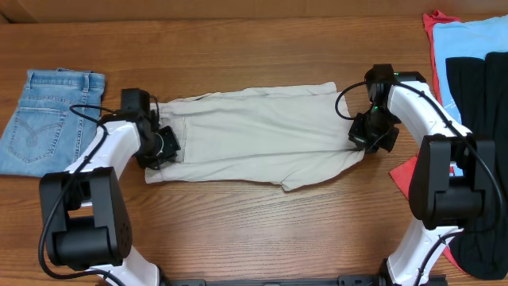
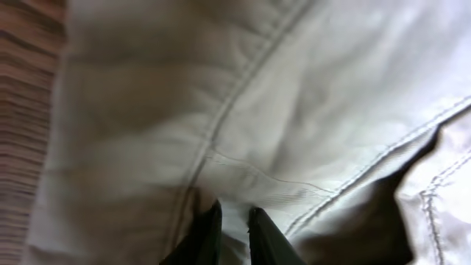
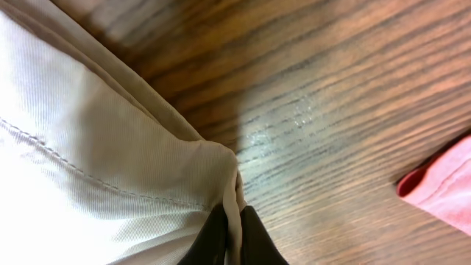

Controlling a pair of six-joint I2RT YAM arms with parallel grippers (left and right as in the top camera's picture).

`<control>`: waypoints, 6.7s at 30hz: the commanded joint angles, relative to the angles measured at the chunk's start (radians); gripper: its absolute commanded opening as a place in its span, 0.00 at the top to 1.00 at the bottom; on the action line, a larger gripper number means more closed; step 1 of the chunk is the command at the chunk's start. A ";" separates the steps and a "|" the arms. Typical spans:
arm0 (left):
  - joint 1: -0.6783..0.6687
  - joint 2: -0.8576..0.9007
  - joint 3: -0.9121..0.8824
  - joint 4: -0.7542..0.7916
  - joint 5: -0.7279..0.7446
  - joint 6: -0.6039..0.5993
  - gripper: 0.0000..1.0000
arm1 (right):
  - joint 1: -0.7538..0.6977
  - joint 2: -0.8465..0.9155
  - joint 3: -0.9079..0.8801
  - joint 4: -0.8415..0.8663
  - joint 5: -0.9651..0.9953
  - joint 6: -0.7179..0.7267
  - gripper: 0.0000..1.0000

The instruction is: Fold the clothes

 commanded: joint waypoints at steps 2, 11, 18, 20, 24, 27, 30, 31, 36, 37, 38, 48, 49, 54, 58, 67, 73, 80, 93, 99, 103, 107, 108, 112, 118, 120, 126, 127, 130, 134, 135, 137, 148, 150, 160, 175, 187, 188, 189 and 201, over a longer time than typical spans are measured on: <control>0.037 0.015 0.000 -0.015 -0.074 0.031 0.82 | -0.008 -0.032 -0.006 -0.010 0.104 0.018 0.96; 0.050 -0.092 0.043 -0.034 -0.074 0.068 0.79 | -0.021 -0.059 0.050 0.056 0.118 -0.003 0.72; 0.053 -0.208 0.047 -0.035 -0.083 0.068 0.44 | -0.023 -0.113 0.185 0.049 0.130 -0.048 0.70; 0.060 -0.221 0.047 -0.035 -0.085 0.068 0.38 | -0.019 -0.127 0.211 0.047 0.118 -0.052 0.70; 0.081 -0.215 0.047 -0.039 -0.081 0.068 0.32 | 0.007 -0.144 0.239 0.050 -0.049 -0.184 0.71; 0.087 -0.204 0.046 -0.038 -0.075 0.083 0.27 | 0.043 -0.144 0.238 0.053 -0.185 -0.270 0.71; 0.088 -0.180 0.046 -0.038 -0.076 0.109 0.20 | 0.103 -0.144 0.238 0.056 -0.219 -0.286 0.70; 0.088 -0.171 0.046 -0.038 -0.077 0.120 0.19 | 0.123 -0.144 0.238 0.058 -0.218 -0.286 0.68; 0.089 -0.100 0.046 -0.024 -0.074 0.161 0.18 | 0.214 -0.140 0.236 0.071 -0.218 -0.286 0.63; 0.089 -0.085 0.046 -0.015 -0.074 0.163 0.18 | 0.229 -0.140 0.236 0.077 -0.219 -0.286 0.63; 0.089 -0.068 0.046 -0.003 -0.074 0.166 0.18 | 0.243 -0.139 0.233 0.085 -0.219 -0.286 0.63; 0.109 0.039 0.046 0.106 0.032 0.210 0.18 | 0.341 -0.139 0.182 0.155 -0.219 -0.286 0.61; 0.109 0.048 0.046 0.109 0.032 0.210 0.18 | 0.346 -0.139 0.176 0.164 -0.219 -0.285 0.60; 0.109 0.093 0.046 0.117 0.049 0.218 0.20 | 0.358 -0.138 0.152 0.189 -0.219 -0.285 0.59; 0.108 0.135 0.046 0.134 0.098 0.240 0.36 | 0.358 -0.137 0.138 0.199 -0.219 -0.285 0.59; 0.109 0.149 0.046 0.120 0.077 0.239 0.70 | 0.358 -0.137 0.138 0.200 -0.219 -0.285 0.59; 0.113 0.143 0.049 0.094 0.001 0.237 0.94 | 0.358 -0.137 0.138 0.196 -0.218 -0.285 0.59; 0.192 0.074 0.140 -0.031 -0.018 0.228 0.96 | 0.330 -0.137 0.138 0.200 -0.218 -0.274 0.59; 0.310 0.009 0.443 -0.342 -0.017 0.255 0.96 | 0.391 -0.134 0.138 0.258 -0.379 -0.285 0.89; 0.298 0.008 0.498 -0.427 0.061 0.254 0.96 | 0.491 -0.077 0.138 0.378 -0.442 -0.224 0.90; 0.298 0.000 0.548 -0.476 0.067 0.255 0.96 | 0.555 0.001 0.138 0.479 -0.529 -0.220 0.90; 0.298 -0.010 0.605 -0.526 0.070 0.255 0.96 | 0.616 0.070 0.138 0.579 -0.548 -0.201 0.90; 0.298 -0.012 0.618 -0.537 0.078 0.255 0.96 | 0.627 0.082 0.138 0.600 -0.548 -0.202 0.90; 0.298 -0.038 0.644 -0.565 0.150 0.255 0.96 | 0.663 0.118 0.138 0.667 -0.549 -0.201 0.90; 0.298 -0.084 0.644 -0.588 0.208 0.254 0.96 | 0.693 0.161 0.138 0.722 -0.581 -0.170 0.91; 0.298 -0.091 0.644 -0.602 0.208 0.254 0.96 | 0.701 0.174 0.138 0.747 -0.603 -0.151 0.91; 0.298 -0.104 0.644 -0.627 0.273 0.254 0.96 | 0.725 0.224 0.138 0.817 -0.638 -0.100 0.91; 0.298 -0.107 0.644 -0.629 0.291 0.254 0.96 | 0.727 0.234 0.138 0.828 -0.651 -0.099 0.91; 0.294 -0.117 0.644 -0.629 0.379 0.235 0.96 | 0.737 0.244 0.138 0.861 -0.700 -0.092 0.91; 0.267 -0.123 0.644 -0.623 0.395 0.235 0.96 | 0.761 0.255 0.138 0.884 -0.709 -0.074 0.91; 0.262 -0.123 0.644 -0.621 0.395 0.235 0.96 | 0.765 0.256 0.138 0.885 -0.709 -0.074 0.91; 0.241 -0.123 0.645 -0.617 0.395 0.229 0.96 | 0.776 0.259 0.138 0.885 -0.709 -0.074 0.91; 0.148 -0.123 0.661 -0.544 0.451 0.160 0.96 | 0.805 0.273 0.138 0.922 -0.708 -0.073 0.90; 0.148 -0.123 0.682 -0.542 0.451 0.155 0.96 | 0.805 0.273 0.138 0.941 -0.709 -0.062 0.90; 0.146 -0.124 0.823 -0.553 0.490 0.141 0.96 | 0.805 0.273 0.138 1.038 -0.708 0.002 0.90; -0.003 -0.120 0.807 -0.605 0.136 0.167 0.96 | 0.654 0.190 0.140 0.856 -0.702 -0.058 0.87; -0.118 -0.079 0.806 -0.606 0.020 0.113 0.96 | 0.394 -0.013 0.140 0.471 -0.497 -0.150 0.88; -0.127 -0.072 0.807 -0.605 0.019 0.103 0.96 | 0.372 -0.024 0.140 0.439 -0.486 -0.163 0.87; -0.140 -0.061 0.807 -0.603 0.020 0.097 0.96 | 0.352 -0.034 0.140 0.409 -0.474 -0.172 0.87; -0.247 0.076 0.807 -0.527 -0.003 -0.055 0.96 | 0.228 -0.056 0.140 0.179 -0.466 -0.295 0.88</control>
